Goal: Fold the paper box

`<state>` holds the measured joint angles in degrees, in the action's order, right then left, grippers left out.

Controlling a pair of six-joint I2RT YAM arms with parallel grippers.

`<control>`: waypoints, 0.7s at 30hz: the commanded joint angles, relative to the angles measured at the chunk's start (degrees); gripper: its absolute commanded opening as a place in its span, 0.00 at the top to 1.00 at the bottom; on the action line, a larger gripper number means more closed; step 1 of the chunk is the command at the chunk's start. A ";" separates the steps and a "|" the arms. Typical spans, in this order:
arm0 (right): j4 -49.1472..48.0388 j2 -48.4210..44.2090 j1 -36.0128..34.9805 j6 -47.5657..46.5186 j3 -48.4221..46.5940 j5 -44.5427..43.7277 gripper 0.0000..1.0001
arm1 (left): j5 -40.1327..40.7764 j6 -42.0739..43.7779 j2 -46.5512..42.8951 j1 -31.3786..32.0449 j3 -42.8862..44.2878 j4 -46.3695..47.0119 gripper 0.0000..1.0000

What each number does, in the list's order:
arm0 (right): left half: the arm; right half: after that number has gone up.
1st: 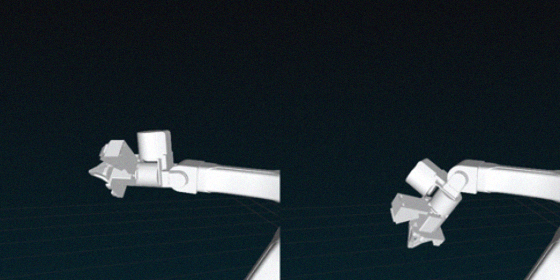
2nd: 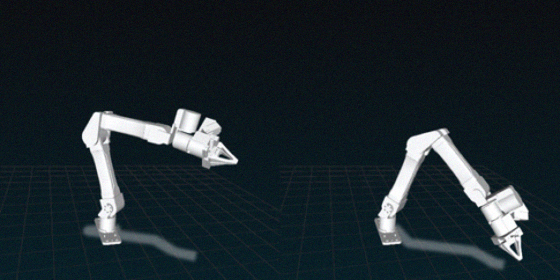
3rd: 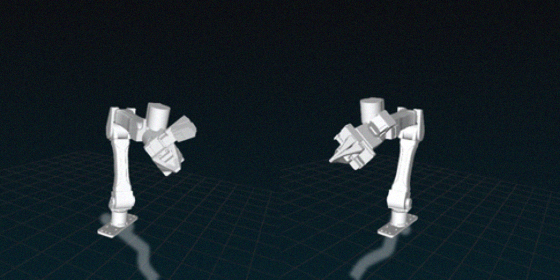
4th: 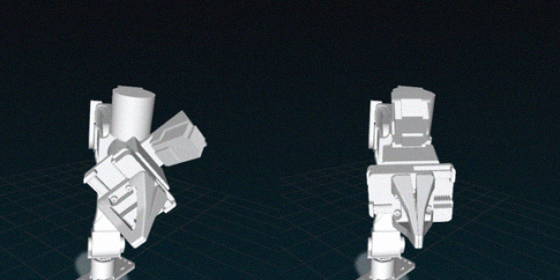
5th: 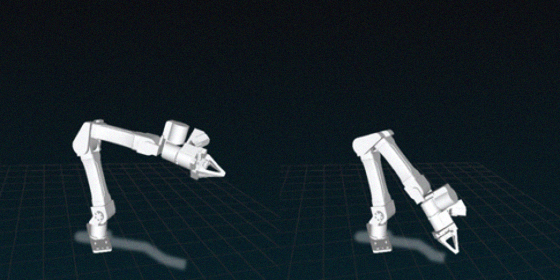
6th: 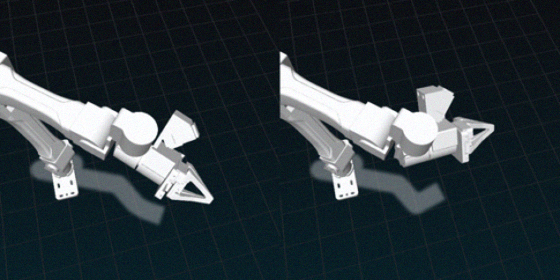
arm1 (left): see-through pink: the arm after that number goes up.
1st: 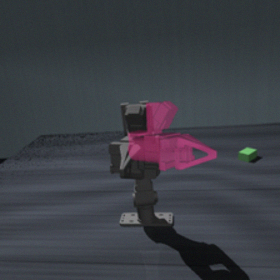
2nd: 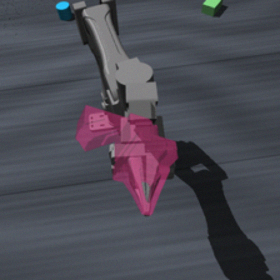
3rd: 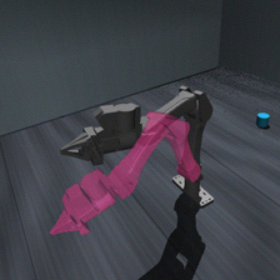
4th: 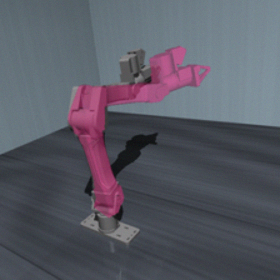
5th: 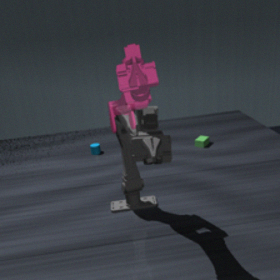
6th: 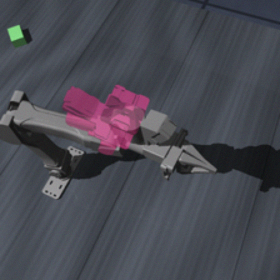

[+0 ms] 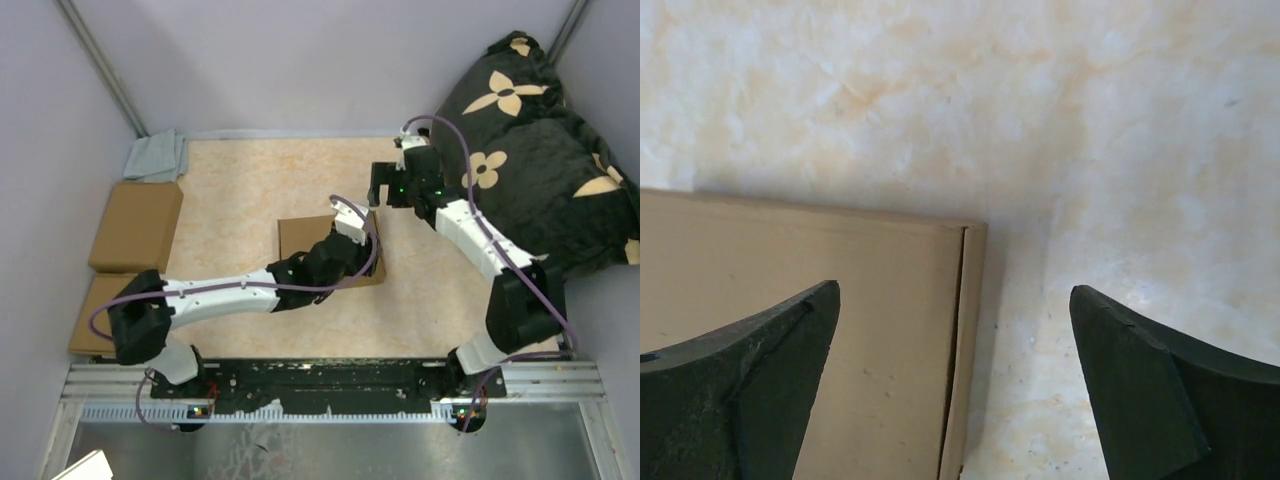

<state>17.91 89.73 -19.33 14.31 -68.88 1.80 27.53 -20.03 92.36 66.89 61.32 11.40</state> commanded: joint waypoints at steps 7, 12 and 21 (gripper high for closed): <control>-4.08 -20.86 -0.18 2.09 13.98 -3.71 0.01 | 8.45 0.68 -14.17 -6.17 -9.19 -9.80 0.34; -5.70 -33.04 -0.18 4.12 24.43 -8.34 0.01 | 3.71 -2.71 -22.18 -13.25 -17.02 -13.84 0.33; -6.85 -42.91 -0.18 6.72 31.33 -10.73 0.01 | 3.77 -4.15 -29.15 -14.38 -20.54 -20.98 0.30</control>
<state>14.17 47.13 -19.33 18.76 -36.80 -6.04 32.14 -22.79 64.71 52.73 40.84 -5.85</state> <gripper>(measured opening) 0.992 0.687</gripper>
